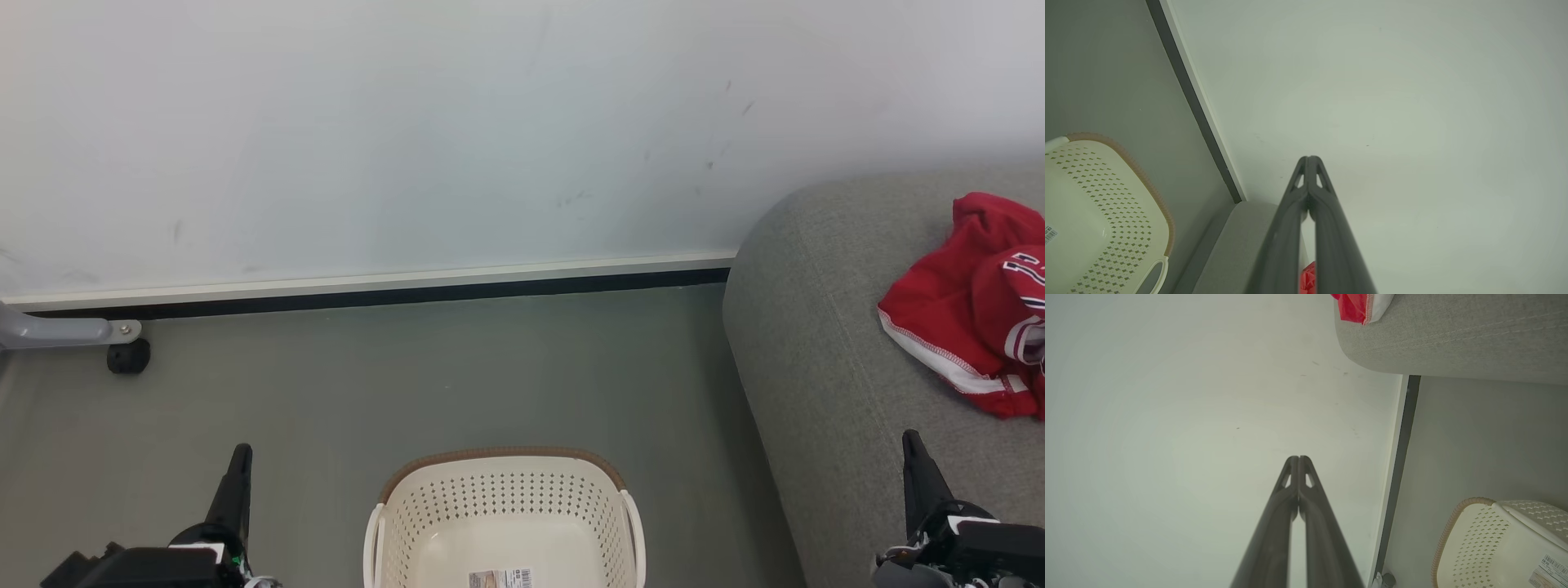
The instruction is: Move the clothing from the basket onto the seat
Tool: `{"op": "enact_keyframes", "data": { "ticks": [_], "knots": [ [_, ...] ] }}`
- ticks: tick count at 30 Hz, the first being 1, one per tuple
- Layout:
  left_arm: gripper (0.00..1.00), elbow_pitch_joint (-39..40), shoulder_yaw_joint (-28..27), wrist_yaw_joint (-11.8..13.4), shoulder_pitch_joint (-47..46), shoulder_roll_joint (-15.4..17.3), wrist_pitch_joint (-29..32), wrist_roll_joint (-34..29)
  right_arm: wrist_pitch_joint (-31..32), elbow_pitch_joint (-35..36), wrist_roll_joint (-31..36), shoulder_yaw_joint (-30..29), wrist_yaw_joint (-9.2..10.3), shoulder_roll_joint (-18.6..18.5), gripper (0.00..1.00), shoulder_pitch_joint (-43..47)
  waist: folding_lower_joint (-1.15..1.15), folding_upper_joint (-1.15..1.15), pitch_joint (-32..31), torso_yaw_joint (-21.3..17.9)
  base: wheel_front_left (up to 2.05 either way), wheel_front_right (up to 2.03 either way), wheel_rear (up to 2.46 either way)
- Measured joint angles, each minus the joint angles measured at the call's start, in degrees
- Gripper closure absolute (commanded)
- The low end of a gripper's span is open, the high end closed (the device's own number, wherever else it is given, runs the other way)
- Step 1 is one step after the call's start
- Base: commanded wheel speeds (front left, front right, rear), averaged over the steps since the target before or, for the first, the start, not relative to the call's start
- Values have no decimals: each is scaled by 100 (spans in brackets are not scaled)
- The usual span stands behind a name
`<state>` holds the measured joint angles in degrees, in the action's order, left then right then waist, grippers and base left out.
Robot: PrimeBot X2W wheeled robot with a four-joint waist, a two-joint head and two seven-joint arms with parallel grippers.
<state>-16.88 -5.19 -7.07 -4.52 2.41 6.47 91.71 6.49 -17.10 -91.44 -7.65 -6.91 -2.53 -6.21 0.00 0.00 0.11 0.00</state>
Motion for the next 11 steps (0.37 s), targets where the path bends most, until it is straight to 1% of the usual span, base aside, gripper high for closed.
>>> {"op": "enact_keyframes", "data": {
  "ticks": [11],
  "knots": [
    [100,1,0,0,0,0,0,0,0,1,0,0,0,0,100,0,0,0,0,0,0,0,0]
  ]
}}
